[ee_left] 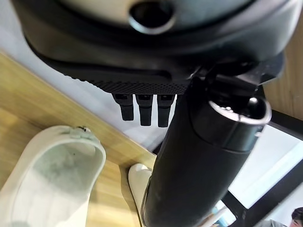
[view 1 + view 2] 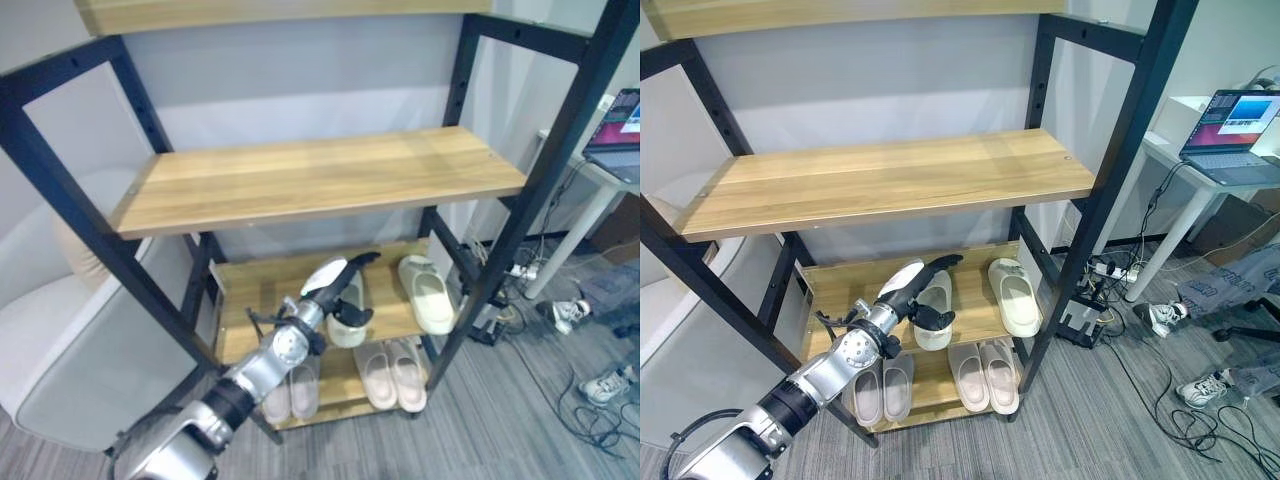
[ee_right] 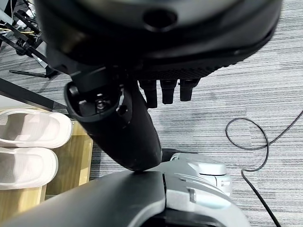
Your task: Arrange the slippers neatly on the shoe rack.
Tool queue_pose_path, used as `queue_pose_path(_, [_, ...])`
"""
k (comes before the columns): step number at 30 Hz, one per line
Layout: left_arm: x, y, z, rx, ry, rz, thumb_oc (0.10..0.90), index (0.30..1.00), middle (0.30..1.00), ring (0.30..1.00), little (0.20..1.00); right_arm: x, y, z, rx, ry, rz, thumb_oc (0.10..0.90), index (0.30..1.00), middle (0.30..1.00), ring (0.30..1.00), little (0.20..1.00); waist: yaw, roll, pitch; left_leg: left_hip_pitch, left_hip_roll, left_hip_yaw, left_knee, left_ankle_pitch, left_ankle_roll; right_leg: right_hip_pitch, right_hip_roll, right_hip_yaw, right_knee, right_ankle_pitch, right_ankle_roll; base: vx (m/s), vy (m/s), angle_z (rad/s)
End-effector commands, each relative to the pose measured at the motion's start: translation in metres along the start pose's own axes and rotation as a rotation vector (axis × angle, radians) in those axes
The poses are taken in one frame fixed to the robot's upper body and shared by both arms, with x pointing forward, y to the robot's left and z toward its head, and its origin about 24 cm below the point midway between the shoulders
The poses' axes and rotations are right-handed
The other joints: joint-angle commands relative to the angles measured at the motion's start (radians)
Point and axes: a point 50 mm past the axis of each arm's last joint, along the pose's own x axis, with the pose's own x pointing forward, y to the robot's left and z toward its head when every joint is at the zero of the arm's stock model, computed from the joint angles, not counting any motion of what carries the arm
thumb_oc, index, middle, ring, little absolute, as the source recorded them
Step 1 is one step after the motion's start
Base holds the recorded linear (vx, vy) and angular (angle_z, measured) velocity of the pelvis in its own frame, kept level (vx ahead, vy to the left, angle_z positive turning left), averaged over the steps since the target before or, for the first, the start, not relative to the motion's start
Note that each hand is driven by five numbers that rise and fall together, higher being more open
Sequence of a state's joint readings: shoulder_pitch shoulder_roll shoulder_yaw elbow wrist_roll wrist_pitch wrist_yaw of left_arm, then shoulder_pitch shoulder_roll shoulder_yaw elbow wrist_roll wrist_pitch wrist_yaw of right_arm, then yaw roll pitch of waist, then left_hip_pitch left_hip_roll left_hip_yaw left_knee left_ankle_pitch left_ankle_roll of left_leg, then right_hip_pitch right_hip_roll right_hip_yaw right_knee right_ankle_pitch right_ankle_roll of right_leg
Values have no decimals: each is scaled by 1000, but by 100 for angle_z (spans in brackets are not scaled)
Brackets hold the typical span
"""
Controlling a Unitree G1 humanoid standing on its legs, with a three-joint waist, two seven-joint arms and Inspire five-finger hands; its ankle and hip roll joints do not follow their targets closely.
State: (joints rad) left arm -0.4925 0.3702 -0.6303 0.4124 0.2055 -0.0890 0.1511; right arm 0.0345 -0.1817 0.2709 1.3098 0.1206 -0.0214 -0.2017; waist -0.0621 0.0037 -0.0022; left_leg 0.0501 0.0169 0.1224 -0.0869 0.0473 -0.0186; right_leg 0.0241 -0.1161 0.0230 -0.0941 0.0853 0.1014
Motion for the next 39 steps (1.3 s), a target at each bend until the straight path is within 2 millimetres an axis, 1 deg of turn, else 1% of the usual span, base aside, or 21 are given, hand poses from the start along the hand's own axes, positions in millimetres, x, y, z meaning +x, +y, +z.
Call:
queue_pose_path(1, [44, 58, 58, 51, -208, 227, 800, 900, 900, 900, 900, 1, 6, 14, -63, -40, 47, 800, 900, 900, 900, 900, 0, 59, 14, -16, -30, -62, 0, -76, 13, -12, 60, -80, 40, -91, 13, 0, 0, 0])
queue_pose_path(6, [49, 65, 63, 114, -219, 253, 800, 900, 900, 900, 900, 2, 1, 16, -66, -48, 31, 800, 900, 900, 900, 900, -7, 69, 35, -34, -32, -52, 0, -75, 14, -38, 58, -69, 49, -88, 16, 0, 26, -9])
queue_pose_path(7, [51, 72, 64, 154, -219, 274, 800, 900, 900, 900, 900, 3, -4, 20, -60, -59, 16, 800, 900, 900, 900, 900, -11, 76, 49, -46, -34, -47, 0, -72, 15, -53, 57, -64, 57, -87, 18, -15, 34, -10])
queue_pose_path(8, [51, 74, 64, 168, -219, 279, 800, 900, 900, 900, 900, 3, -6, 22, -58, -66, 10, 800, 900, 900, 900, 900, -12, 79, 55, -52, -35, -46, 0, -71, 16, -61, 57, -61, 61, -86, 18, -33, 46, -13])
queue_pose_path(10, [54, 85, 67, 211, -221, 310, 800, 900, 900, 900, 900, 4, -12, 32, -55, -100, -10, 800, 900, 900, 900, 900, -15, 88, 76, -76, -36, -38, 0, -64, 19, -96, 56, -53, 75, -83, 19, -50, 45, -16])
queue_pose_path(12, [55, 89, 69, 229, -222, 319, 800, 900, 900, 900, 900, 4, -13, 35, -57, -112, -14, 800, 900, 900, 900, 900, -16, 92, 82, -84, -37, -34, 0, -63, 20, -108, 57, -48, 80, -82, 20, -34, 35, -12])
queue_pose_path(16, [58, 106, 73, 282, -219, 373, 800, 900, 900, 900, 900, 5, -16, 40, -62, -130, -25, 800, 900, 900, 900, 900, -19, 98, 101, -101, -38, -28, 0, -58, 21, -132, 59, -42, 91, -82, 19, -10, 27, -6])
queue_pose_path(21, [62, 121, 82, 369, -235, 421, 800, 900, 900, 900, 900, 5, -21, 47, -71, -156, -38, 800, 900, 900, 900, 900, -21, 100, 131, -121, -37, -25, 0, -51, 23, -158, 58, -41, 105, -83, 20, -1, 3, -1])
queue_pose_path(23, [63, 128, 87, 448, -240, 440, 800, 900, 900, 900, 900, 5, -21, 52, -70, -172, -42, 800, 900, 900, 900, 900, -22, 102, 144, -130, -37, -22, 0, -49, 24, -171, 59, -39, 110, -83, 20, -28, 20, -4])
queue_pose_path(24, [64, 134, 91, 535, -248, 456, 800, 900, 900, 900, 900, 5, -23, 55, -67, -183, -46, 800, 900, 900, 900, 900, -21, 101, 149, -136, -36, -20, 0, -48, 24, -177, 59, -41, 113, -82, 21, -19, 7, -14])
queue_pose_path(25, [64, 134, 92, 537, -248, 456, 800, 900, 900, 900, 900, 5, -23, 55, -67, -184, -45, 800, 900, 900, 900, 900, -20, 101, 150, -136, -36, -20, 0, -48, 24, -177, 59, -40, 113, -82, 21, -34, 9, -16])
queue_pose_path(26, [64, 142, 92, 683, -237, 476, 800, 900, 900, 900, 900, 5, -24, 61, -66, -214, -51, 800, 900, 900, 900, 900, -21, 101, 165, -143, -34, -17, 0, -47, 24, -188, 59, -42, 120, -83, 23, -22, 10, -16])
queue_pose_path(27, [64, 144, 93, 739, -237, 479, 800, 900, 900, 900, 900, 4, -24, 66, -67, -229, -54, 800, 900, 900, 900, 900, -19, 99, 170, -146, -35, -17, 0, -47, 24, -192, 59, -42, 124, -85, 23, -19, 9, -12])
queue_pose_path(30, [64, 152, 94, 850, -222, 500, 800, 900, 900, 900, 900, 4, -25, 72, -70, -252, -57, 800, 900, 900, 900, 900, -16, 98, 180, -148, -34, -17, 0, -46, 24, -194, 57, -44, 128, -88, 22, 4, 3, -13])
queue_pose_path(31, [64, 155, 95, 867, -223, 511, 800, 900, 900, 900, 900, 4, -25, 74, -69, -258, -60, 800, 900, 900, 900, 900, -16, 97, 183, -149, -36, -18, 0, -46, 25, -195, 57, -46, 128, -88, 22, 4, 7, -8])
queue_pose_path(32, [62, 163, 94, 877, -207, 534, 800, 900, 900, 900, 900, 4, -24, 71, -69, -252, -55, 800, 900, 900, 900, 900, -14, 95, 187, -148, -36, -17, 0, -49, 25, -195, 55, -52, 126, -88, 22, 3, 6, -5])
queue_pose_path(33, [60, 164, 95, 878, -211, 545, 800, 900, 900, 900, 900, 4, -24, 69, -66, -249, -53, 800, 900, 900, 900, 900, -14, 95, 187, -148, -36, -16, 0, -49, 24, -194, 55, -54, 126, -88, 22, 0, 0, 0])
queue_pose_path(37, [56, 163, 93, 839, -220, 548, 800, 900, 900, 900, 900, 4, -22, 63, -61, -234, -47, 800, 900, 900, 900, 900, -12, 95, 181, -139, -38, -17, 0, -54, 24, -183, 55, -60, 126, -93, 21, 0, 0, 0])
queue_pose_path(39, [55, 158, 93, 791, -234, 541, 800, 900, 900, 900, 900, 4, -21, 58, -61, -220, -39, 800, 900, 900, 900, 900, -10, 96, 168, -128, -40, -17, 0, -60, 25, -168, 54, -66, 127, -99, 21, 39, 24, 1])
